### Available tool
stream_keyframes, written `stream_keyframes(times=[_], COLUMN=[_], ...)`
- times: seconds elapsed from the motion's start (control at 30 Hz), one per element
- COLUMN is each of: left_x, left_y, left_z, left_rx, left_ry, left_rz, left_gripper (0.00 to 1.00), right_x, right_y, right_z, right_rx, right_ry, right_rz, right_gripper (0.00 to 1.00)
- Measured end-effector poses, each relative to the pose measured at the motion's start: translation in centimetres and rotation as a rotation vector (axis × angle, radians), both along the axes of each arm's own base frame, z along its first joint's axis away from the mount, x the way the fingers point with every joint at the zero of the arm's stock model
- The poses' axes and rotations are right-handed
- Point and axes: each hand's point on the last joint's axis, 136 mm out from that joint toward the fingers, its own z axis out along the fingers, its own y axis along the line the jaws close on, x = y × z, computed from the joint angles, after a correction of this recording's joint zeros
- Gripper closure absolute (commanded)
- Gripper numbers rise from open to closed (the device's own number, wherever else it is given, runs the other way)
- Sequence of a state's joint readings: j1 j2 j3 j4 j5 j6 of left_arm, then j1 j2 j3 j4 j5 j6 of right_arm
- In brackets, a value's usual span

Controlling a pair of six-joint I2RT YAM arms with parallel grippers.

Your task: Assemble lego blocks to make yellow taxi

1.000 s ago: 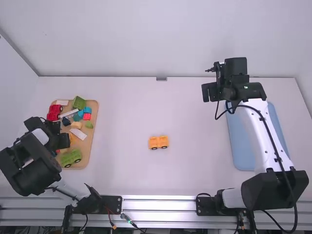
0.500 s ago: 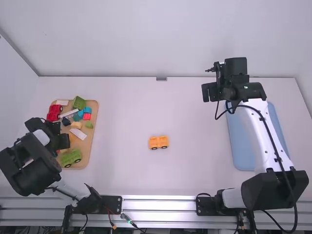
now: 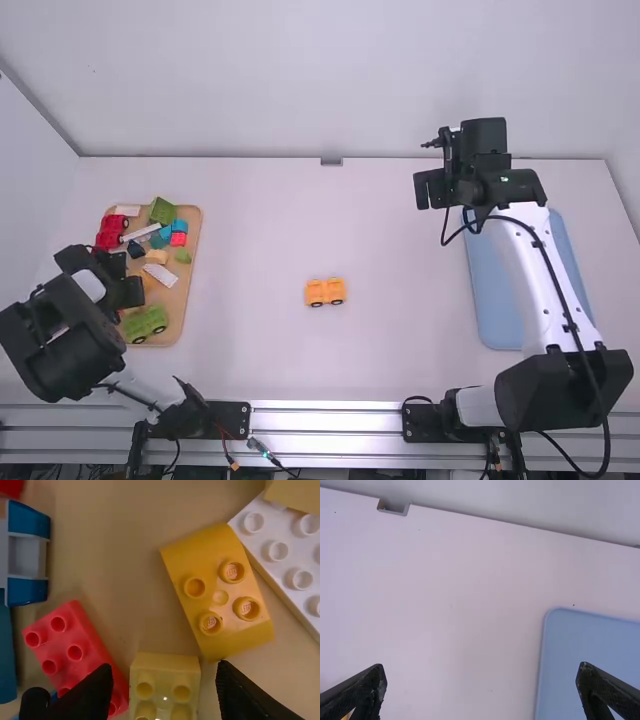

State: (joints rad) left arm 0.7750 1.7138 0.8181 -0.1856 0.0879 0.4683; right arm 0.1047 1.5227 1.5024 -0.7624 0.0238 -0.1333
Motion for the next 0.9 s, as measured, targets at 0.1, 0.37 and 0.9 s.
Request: stream_keyframes(times=[0.1, 0.37, 0.9], left_x=[0.0, 0.0, 0.4], left_y=[0.1, 0.2, -1.2], left_z=[0.0, 0.0, -0.8], left_rx=[0.004, 0.018, -0.059], left_ry=[0.000, 0.008, -0.014], left_rz=[0.001, -0.028, -0.043], left_gripper=[0.48, 0.48, 0.40], right_x=[0.0, 0.0, 0.1], right_y=[0.0, 0.0, 0.0], right_z=[0.0, 0.0, 0.1], right_rx=[0.001, 0.000, 0.001], right_ry=[0.001, -0.001, -0.004], right_rz=[0.001, 0.002, -0.001], right_gripper=[0.01, 0.01, 0.01])
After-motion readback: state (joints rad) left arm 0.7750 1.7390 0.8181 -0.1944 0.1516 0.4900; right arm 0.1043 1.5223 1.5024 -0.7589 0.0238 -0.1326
